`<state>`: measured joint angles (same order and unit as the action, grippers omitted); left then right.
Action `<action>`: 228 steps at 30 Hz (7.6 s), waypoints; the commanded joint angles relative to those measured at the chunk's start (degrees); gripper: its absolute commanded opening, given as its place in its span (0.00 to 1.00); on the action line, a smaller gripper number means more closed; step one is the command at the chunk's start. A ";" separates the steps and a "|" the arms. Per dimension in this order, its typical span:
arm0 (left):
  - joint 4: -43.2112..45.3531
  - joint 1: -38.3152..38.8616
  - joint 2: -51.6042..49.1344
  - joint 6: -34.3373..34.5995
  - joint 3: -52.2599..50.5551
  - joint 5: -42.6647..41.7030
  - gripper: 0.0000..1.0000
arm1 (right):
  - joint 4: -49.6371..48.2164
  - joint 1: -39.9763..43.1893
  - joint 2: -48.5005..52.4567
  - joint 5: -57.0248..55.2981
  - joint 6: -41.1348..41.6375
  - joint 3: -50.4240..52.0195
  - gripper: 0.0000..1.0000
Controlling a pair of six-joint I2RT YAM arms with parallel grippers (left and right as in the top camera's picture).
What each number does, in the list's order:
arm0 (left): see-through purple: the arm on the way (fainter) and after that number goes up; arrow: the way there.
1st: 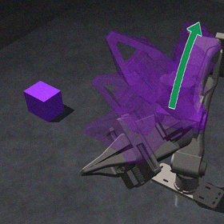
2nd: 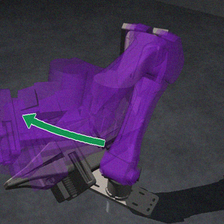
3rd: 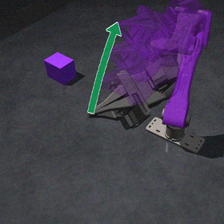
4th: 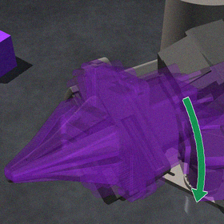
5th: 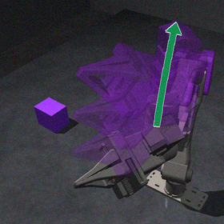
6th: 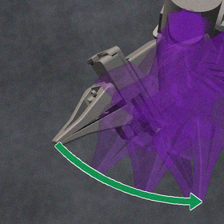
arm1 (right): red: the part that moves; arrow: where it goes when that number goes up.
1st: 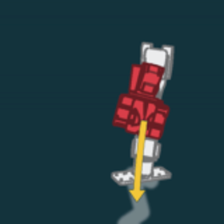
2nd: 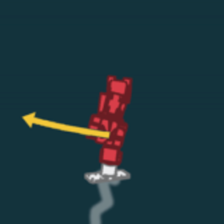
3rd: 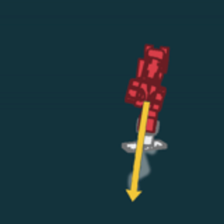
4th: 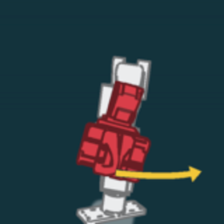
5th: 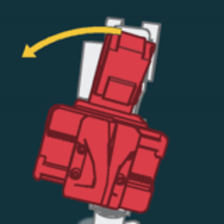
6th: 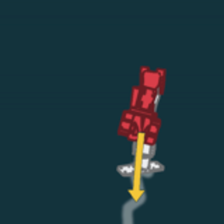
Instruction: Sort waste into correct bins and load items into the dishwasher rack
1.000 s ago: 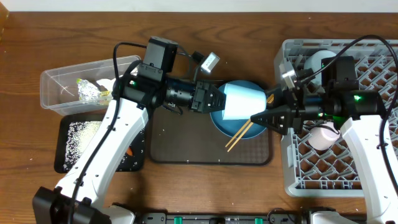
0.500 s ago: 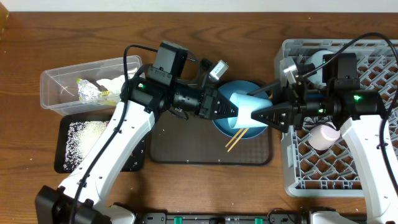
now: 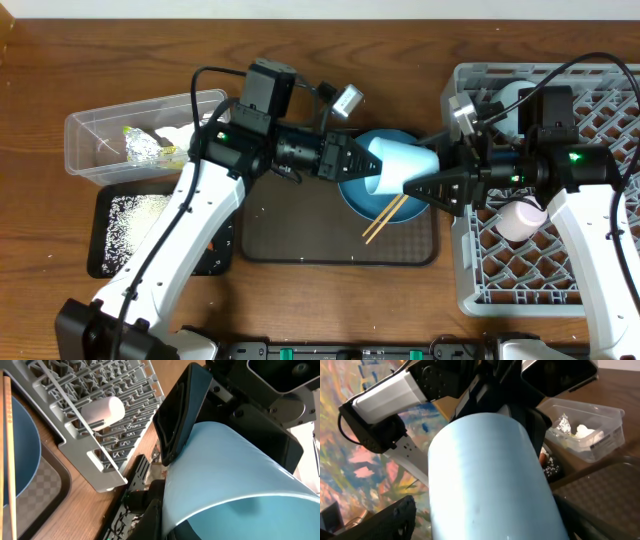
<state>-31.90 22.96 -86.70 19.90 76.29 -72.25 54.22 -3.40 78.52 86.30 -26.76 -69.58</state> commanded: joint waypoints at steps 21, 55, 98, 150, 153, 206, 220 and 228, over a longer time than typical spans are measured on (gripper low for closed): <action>-0.90 -0.26 0.22 0.44 -0.35 -0.11 0.17 | 1.90 2.23 -0.63 -0.76 0.15 -1.14 0.37; -25.92 0.00 0.22 -2.97 -2.08 44.92 0.51 | 18.62 17.79 -6.16 -88.32 38.99 -14.49 0.20; -27.32 -0.02 0.22 -2.99 -2.10 44.92 0.79 | 10.93 15.74 19.96 -82.68 37.42 -14.51 0.99; -11.50 18.58 -1.73 -1.95 -2.16 58.49 0.83 | 25.75 15.74 12.92 -65.07 28.83 -25.62 0.99; -7.85 20.35 -3.56 -2.32 -2.16 62.64 0.82 | 25.75 15.74 12.92 -65.09 28.83 -25.62 0.99; -3.72 -2.80 1.62 -5.95 0.28 76.39 0.99 | 24.98 15.76 12.92 -65.26 28.83 -25.62 0.99; -3.72 -3.91 1.62 -5.95 0.28 76.39 0.98 | 26.03 10.73 12.72 -48.13 42.86 -25.66 0.33; -3.69 -3.91 1.62 -5.95 0.28 76.39 0.98 | 23.78 -9.38 12.90 -70.84 64.72 -25.31 0.01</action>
<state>-35.59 19.20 -84.75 14.52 76.31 3.42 78.04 -7.64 91.79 26.35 25.58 -94.13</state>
